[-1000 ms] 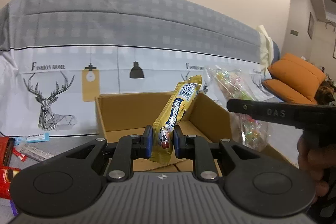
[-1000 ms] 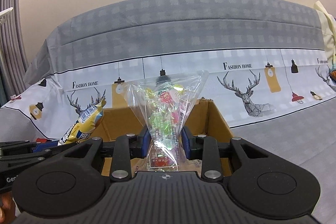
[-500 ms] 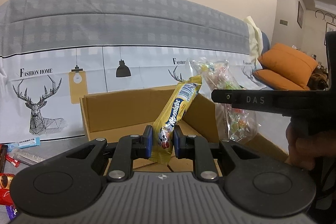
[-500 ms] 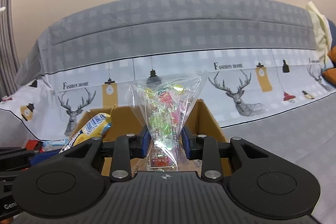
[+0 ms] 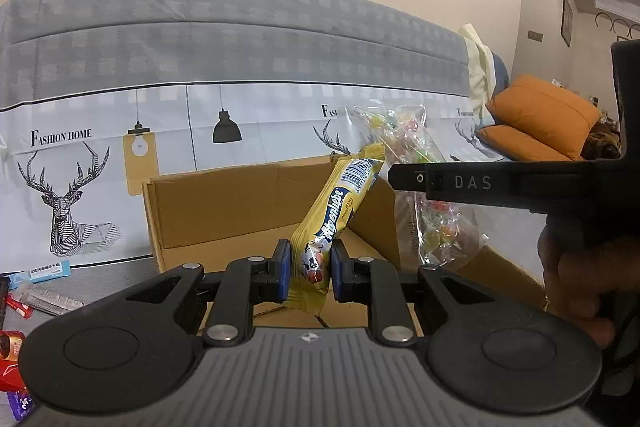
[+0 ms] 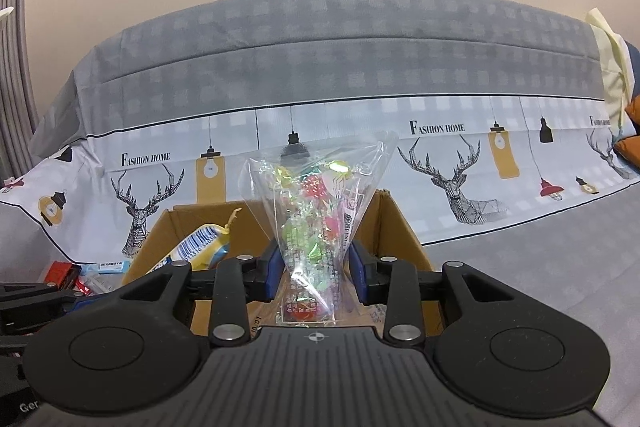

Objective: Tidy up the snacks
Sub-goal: 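Carry the yellow bar and candy bag over the cardboard box with both tools, then open both tools to drop the bar and candy bag into the box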

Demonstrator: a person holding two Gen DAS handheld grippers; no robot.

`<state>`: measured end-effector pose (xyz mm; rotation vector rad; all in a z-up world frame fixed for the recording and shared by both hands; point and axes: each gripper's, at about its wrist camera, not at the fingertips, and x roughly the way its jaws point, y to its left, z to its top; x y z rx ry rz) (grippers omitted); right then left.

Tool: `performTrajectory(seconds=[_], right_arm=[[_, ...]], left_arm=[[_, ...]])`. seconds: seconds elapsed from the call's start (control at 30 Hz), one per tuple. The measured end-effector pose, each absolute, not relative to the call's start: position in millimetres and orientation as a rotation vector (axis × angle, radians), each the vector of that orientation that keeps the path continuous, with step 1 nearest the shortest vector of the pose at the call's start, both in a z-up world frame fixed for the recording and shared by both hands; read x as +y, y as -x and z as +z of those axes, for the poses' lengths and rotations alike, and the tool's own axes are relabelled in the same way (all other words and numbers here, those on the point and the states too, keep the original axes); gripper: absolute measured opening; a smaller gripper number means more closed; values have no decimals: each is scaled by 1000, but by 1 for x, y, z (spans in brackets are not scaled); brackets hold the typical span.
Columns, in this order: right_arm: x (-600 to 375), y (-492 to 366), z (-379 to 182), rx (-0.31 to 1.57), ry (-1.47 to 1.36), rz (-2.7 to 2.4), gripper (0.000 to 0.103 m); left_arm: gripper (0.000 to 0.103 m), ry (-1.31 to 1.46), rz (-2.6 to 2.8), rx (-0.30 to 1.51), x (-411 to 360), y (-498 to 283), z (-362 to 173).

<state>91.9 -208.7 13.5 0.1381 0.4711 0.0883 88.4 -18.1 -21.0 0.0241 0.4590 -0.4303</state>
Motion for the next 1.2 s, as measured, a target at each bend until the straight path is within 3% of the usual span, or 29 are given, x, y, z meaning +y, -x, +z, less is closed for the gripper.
performTrajectory(seconds=[1.07, 1.17, 1.2], right_arm=[[-207, -97, 13, 484, -138, 65, 44], [-207, -96, 13, 487, -138, 59, 51], [-208, -97, 14, 488, -134, 44, 51]], left_arm=[[22, -8, -440, 460, -20, -87, -20], [27, 2, -447, 482, -19, -89, -22], [35, 5, -442, 487, -19, -90, -22]])
